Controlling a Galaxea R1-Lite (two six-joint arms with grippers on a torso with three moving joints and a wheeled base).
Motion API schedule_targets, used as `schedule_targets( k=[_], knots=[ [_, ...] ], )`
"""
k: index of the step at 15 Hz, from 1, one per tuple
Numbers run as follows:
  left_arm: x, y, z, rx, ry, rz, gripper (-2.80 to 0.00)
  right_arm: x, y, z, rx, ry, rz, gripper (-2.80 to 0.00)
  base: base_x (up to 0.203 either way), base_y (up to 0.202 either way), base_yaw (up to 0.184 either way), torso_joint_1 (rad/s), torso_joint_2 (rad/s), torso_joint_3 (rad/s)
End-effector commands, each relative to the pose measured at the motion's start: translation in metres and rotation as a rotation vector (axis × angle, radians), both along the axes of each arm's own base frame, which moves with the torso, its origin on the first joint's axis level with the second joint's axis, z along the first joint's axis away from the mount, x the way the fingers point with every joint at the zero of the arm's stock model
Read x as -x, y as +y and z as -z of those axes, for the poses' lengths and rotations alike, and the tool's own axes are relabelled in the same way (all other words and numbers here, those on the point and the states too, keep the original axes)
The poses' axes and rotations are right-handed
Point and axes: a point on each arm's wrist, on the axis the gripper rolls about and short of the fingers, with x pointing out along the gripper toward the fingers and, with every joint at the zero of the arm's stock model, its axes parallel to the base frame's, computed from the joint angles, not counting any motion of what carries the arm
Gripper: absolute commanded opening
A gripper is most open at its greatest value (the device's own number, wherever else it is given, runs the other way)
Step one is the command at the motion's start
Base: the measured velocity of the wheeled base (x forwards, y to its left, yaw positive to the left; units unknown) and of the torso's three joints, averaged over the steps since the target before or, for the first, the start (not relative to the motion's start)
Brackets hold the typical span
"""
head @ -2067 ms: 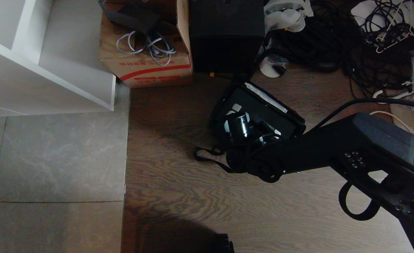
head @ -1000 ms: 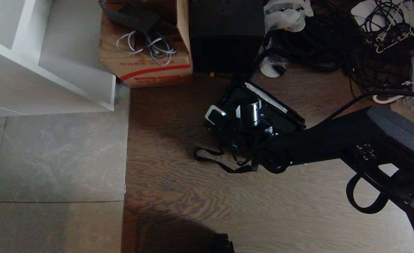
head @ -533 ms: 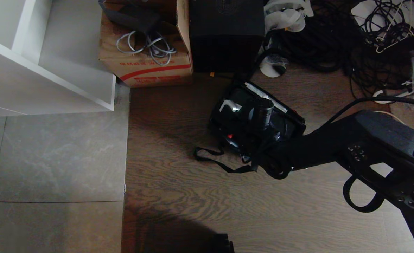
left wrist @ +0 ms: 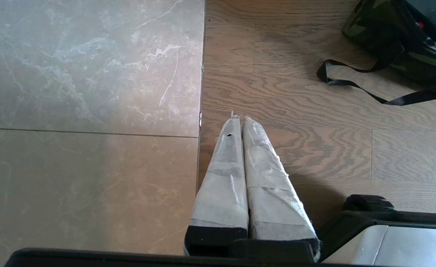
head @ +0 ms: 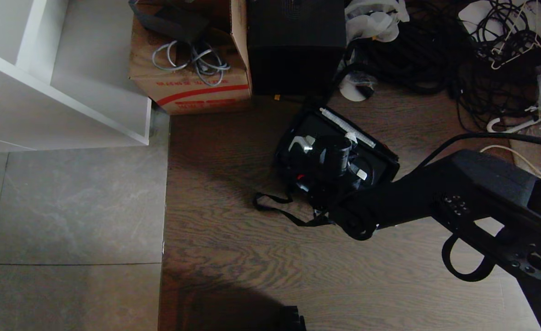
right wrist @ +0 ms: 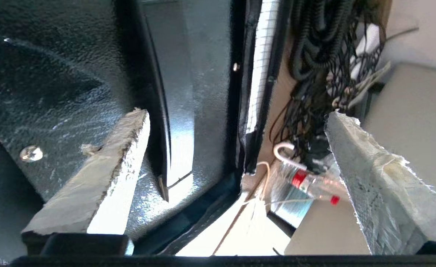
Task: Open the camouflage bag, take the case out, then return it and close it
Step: Lift the black box
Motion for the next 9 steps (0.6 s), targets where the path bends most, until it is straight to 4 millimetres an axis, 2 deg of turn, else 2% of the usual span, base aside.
schedule_targets(
  k=[1, 6, 9],
  knots=[
    [0.000, 0.000, 0.000, 0.001, 0.000, -0.001, -2.80, -0.003, 0.001, 0.015, 0.011, 0.015, 0.016, 0.00, 0.000, 0.000, 0.000, 0.000, 0.00, 0.000],
    [0.000, 0.000, 0.000, 0.001, 0.000, -0.001, -2.80, -0.015, -0.004, 0.039, 0.004, 0.007, 0.056, 0.00, 0.000, 0.000, 0.000, 0.000, 0.00, 0.000],
    [0.000, 0.000, 0.000, 0.001, 0.000, -0.001, -2.80, -0.026, -0.003, 0.046, -0.039, -0.058, 0.082, 0.00, 0.000, 0.000, 0.000, 0.000, 0.00, 0.000]
  ],
)
